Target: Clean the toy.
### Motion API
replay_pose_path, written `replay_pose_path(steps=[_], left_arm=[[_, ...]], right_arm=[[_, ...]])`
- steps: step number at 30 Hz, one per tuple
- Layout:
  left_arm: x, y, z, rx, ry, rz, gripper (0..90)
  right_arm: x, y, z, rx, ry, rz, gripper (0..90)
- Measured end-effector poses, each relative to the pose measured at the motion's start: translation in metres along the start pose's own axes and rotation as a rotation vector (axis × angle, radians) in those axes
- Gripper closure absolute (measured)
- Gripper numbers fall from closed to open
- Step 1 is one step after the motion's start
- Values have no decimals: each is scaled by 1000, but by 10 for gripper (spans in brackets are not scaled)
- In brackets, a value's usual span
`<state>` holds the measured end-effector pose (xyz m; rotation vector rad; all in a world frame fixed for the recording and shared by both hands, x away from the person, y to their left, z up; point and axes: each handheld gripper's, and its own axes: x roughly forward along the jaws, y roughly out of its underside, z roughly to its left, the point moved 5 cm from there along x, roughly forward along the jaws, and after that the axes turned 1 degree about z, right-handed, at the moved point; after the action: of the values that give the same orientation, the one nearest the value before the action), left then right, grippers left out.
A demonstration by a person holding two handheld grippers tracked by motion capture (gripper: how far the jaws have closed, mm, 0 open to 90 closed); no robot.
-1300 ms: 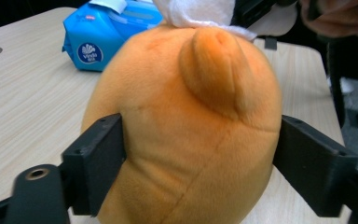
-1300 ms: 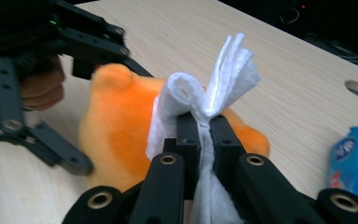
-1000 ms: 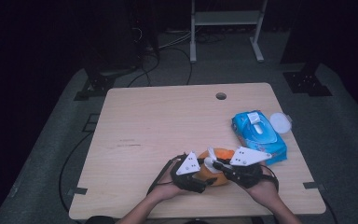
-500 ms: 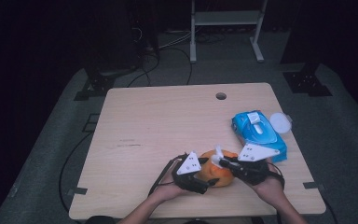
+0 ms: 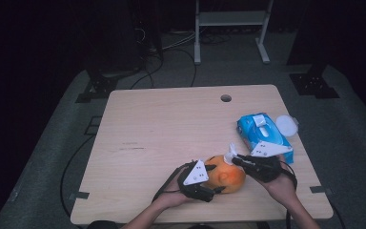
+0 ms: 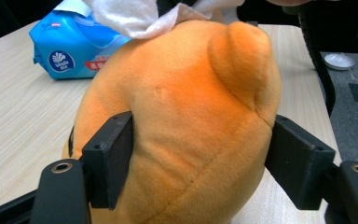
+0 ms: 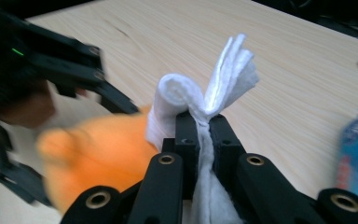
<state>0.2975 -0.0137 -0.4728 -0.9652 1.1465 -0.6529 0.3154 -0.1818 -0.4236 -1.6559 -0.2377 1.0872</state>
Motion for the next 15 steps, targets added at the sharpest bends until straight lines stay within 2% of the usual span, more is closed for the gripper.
replay_pose_path(steps=[2, 3, 5, 7, 13, 15], left_arm=[[1, 0, 0, -2, 5, 4, 277], [1, 0, 0, -9, 5, 5, 277], [-1, 1, 2, -19, 5, 0, 281], [-1, 1, 4, -26, 9, -6, 286], [-2, 1, 6, -41, 14, -9, 286], [-2, 2, 7, -46, 17, -10, 286]], right_arm=[[2, -4, 10, -1, -35, -13, 834], [5, -6, 18, -20, -46, -12, 834], [9, -8, 22, -46, -37, -7, 833], [9, -7, 14, -36, -26, -10, 833], [1, 6, -17, 23, 47, 11, 832], [-2, 10, -24, 58, 51, 14, 832]])
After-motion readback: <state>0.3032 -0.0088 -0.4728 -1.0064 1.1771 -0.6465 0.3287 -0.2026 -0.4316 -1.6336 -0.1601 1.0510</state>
